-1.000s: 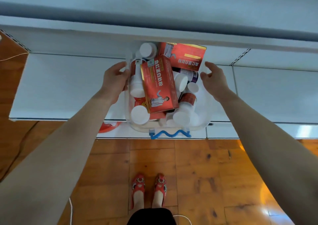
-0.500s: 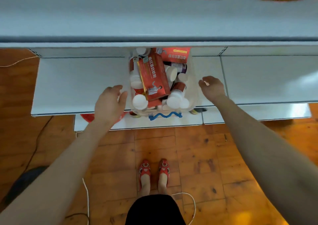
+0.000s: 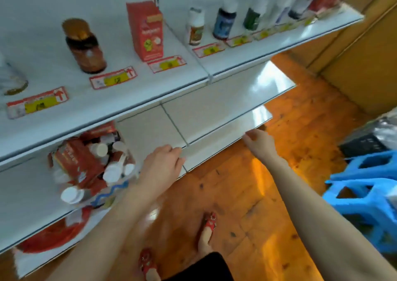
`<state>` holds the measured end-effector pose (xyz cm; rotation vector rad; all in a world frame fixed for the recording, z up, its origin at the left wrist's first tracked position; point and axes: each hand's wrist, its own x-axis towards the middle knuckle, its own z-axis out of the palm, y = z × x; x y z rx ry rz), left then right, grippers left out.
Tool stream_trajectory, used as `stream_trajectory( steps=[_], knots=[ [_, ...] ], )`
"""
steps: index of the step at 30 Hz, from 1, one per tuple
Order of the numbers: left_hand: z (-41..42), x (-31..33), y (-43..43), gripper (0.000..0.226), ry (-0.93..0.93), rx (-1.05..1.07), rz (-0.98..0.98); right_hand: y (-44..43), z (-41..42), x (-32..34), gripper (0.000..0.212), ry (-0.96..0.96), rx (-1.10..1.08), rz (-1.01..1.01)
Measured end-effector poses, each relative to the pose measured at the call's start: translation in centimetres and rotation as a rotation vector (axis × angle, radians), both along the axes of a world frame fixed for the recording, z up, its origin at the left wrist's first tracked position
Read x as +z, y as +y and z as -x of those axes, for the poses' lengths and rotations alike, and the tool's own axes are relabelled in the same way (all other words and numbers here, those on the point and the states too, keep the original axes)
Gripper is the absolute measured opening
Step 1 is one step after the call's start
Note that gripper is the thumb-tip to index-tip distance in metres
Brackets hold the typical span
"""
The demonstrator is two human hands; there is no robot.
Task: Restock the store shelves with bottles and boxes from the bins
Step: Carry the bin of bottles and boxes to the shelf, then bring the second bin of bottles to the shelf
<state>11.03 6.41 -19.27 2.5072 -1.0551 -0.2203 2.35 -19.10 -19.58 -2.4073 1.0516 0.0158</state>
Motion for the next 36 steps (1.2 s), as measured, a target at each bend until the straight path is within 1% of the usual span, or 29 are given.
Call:
stream_trajectory(
  steps=[1, 2, 3, 5, 7, 10, 12, 16, 20, 23, 28, 31, 36],
  knots=[
    [0.1, 0.6, -3.1, 0.068, -0.005, -0.043, 0.012, -2.5, 1.6, 1.0, 0.031, -0.006, -0.037, 0.015],
    [0.2, 1.2, -6.3, 0.067, -0.013, -0.091, 0.027, -4.9, 3.2, 2.1, 0.03, -0.014, -0.076, 0.027],
    [0.5, 1.7, -9.4, 0.06, -0.023, -0.133, 0.034, -7.4, 4.8, 2.8, 0.028, -0.034, -0.118, 0.043],
    [2.1, 3.4, -19.0, 0.042, -0.046, -0.254, 0.037, -14.8, 9.8, 4.8, 0.026, -0.088, -0.248, 0.097],
    [2.7, 4.1, -23.3, 0.034, -0.06, -0.306, 0.009, -17.9, 12.5, 5.2, 0.027, -0.087, -0.305, 0.094],
    [3.8, 4.8, -29.1, 0.036, -0.093, -0.359, -0.009, -21.8, 16.0, 6.4, 0.029, -0.084, -0.38, 0.082],
    [5.5, 5.9, -35.9, 0.037, -0.099, -0.438, 0.026, -26.6, 19.8, 7.8, 0.03, -0.11, -0.5, 0.104],
    [8.2, 7.3, -47.4, 0.037, -0.153, -0.592, 0.011, -33.8, 25.6, 8.6, 0.03, -0.165, -0.695, 0.121],
    [10.0, 6.0, -57.0, 0.036, -0.14, -0.737, -0.002, -39.4, 29.3, 7.1, 0.03, -0.177, -0.848, 0.094],
    [11.6, 5.3, -64.3, 0.037, -0.158, -0.889, -0.02, -44.0, 31.7, 6.2, 0.032, -0.17, -0.973, 0.102],
    [15.1, 5.9, -77.1, 0.04, -0.196, -1.138, -0.01, -50.5, 35.7, 6.0, 0.025, -0.173, -1.236, 0.139],
    [18.6, 6.3, -83.8, 0.04, -0.196, -1.261, 0.007, -52.7, 38.1, 5.7, 0.028, -0.147, -1.359, 0.124],
    [26.3, 4.4, -91.7, 0.036, -0.188, -1.496, -0.07, -53.7, 43.5, 3.3, 0.034, -0.092, -1.571, 0.029]
  ],
)
